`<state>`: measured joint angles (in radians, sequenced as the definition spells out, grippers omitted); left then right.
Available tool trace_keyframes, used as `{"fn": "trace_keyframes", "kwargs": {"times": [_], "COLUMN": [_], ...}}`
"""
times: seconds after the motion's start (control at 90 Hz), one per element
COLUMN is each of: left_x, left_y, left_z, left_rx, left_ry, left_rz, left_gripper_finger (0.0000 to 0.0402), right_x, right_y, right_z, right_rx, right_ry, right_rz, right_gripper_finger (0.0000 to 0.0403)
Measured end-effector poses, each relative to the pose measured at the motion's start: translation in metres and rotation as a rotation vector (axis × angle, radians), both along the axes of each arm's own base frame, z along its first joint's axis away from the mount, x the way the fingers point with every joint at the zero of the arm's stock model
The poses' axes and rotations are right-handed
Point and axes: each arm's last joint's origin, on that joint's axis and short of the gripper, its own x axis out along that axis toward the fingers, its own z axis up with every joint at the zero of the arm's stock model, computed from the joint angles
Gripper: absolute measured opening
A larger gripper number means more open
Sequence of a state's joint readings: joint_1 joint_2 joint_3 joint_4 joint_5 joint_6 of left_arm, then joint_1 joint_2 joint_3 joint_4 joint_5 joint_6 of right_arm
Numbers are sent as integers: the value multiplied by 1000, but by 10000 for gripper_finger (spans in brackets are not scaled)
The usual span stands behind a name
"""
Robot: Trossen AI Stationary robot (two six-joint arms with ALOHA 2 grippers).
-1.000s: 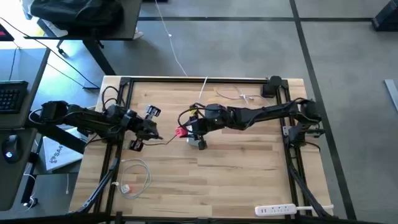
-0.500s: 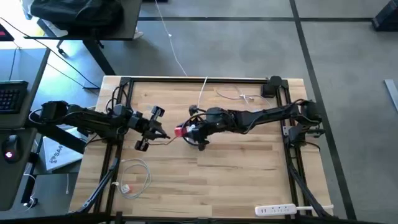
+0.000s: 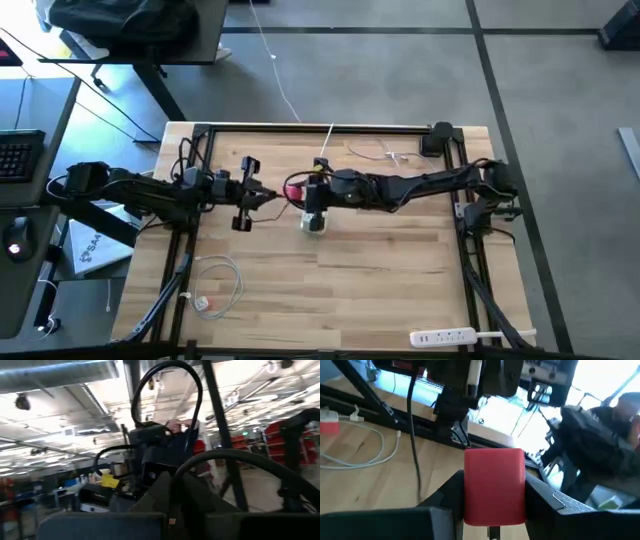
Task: Insert USB
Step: Insert the black charger cable into the pink charger adapter
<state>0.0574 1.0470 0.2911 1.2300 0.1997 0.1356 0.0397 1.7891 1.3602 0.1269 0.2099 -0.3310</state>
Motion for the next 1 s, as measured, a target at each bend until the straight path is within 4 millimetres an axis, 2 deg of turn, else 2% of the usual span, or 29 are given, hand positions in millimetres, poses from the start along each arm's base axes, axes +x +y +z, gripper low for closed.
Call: {"fn": "trace_keyframes", "kwargs": {"times": [0.256,0.389,0.489,0.689,1.0], "left_x": [-1,-13,-21,-29,-29], "left_y": [0,-4,-7,-10,-11], "left_z": [7,22,29,31,30], "left_rx": [-20,-31,17,146,211], "left_ry": [-53,-219,-280,-274,-274], "left_rz": [-23,-160,-292,-467,-492], "left_gripper_finger": [3,3,3,3,3], "right_x": [-7,-10,-11,-11,-10], "right_y": [-9,-12,-14,-12,-10], "right_z": [10,11,9,8,8], "right_rx": [95,131,141,141,137], "right_ry": [-10,0,24,33,31], "right_rz": [-33,-49,-57,-41,-5], "right_gripper_finger": [115,115,115,115,115]}}
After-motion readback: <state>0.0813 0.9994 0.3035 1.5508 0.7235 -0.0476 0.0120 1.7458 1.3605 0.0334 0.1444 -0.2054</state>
